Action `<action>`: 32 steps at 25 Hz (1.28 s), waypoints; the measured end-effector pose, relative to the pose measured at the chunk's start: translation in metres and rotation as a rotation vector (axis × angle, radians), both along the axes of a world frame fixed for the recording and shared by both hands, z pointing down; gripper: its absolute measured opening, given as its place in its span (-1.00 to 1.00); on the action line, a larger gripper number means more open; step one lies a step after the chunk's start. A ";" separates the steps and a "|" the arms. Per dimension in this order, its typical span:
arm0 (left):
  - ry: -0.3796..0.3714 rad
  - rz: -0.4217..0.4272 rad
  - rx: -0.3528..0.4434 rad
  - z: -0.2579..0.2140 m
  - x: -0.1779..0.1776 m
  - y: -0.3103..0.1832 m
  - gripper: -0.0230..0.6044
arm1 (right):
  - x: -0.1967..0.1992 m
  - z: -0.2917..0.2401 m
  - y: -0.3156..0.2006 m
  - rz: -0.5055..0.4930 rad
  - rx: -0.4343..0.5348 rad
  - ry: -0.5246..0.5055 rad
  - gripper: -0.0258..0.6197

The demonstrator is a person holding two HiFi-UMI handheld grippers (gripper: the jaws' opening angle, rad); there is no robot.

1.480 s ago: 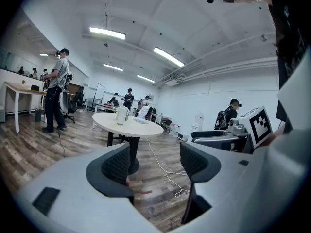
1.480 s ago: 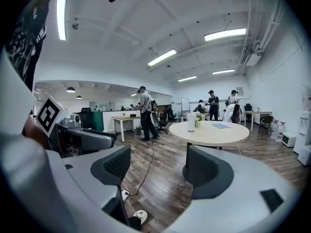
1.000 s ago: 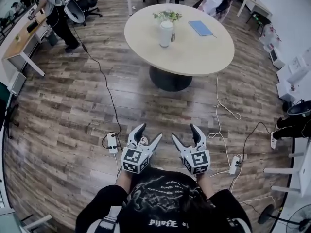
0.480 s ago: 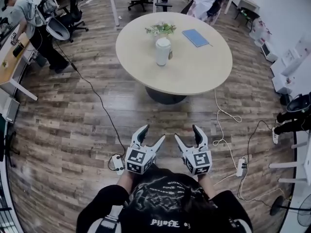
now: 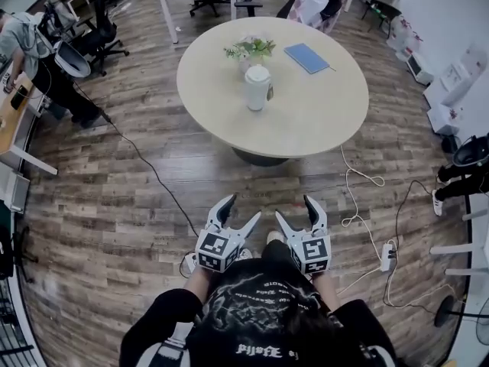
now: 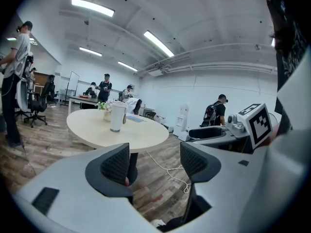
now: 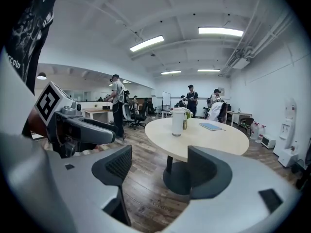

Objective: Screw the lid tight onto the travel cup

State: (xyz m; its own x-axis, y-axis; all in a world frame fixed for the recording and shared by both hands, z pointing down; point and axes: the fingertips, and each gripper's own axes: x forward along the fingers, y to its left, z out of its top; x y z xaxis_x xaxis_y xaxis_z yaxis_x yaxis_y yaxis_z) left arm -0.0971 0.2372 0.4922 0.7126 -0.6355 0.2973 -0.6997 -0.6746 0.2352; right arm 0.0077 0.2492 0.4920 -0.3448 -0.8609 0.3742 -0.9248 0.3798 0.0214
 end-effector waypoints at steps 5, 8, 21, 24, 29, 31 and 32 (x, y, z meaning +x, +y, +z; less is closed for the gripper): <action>-0.011 -0.041 -0.003 0.008 0.003 -0.031 0.17 | 0.013 0.006 -0.033 -0.009 -0.005 -0.004 0.15; -0.028 -0.072 -0.001 0.007 0.002 -0.058 0.17 | 0.017 0.010 -0.067 -0.032 -0.012 -0.012 0.15; -0.045 -0.283 0.006 0.001 0.026 -0.211 0.17 | 0.037 -0.006 -0.244 -0.232 0.008 -0.031 0.15; -0.041 -0.325 0.020 -0.003 0.036 -0.241 0.17 | 0.048 -0.010 -0.277 -0.261 0.024 -0.037 0.15; -0.055 -0.372 0.026 -0.002 0.051 -0.276 0.17 | 0.066 -0.010 -0.316 -0.292 0.035 -0.044 0.15; -0.059 -0.388 0.022 0.000 0.056 -0.287 0.17 | 0.070 -0.011 -0.327 -0.306 0.037 -0.054 0.15; -0.057 -0.396 0.019 0.001 0.058 -0.292 0.17 | 0.073 -0.011 -0.333 -0.312 0.040 -0.059 0.15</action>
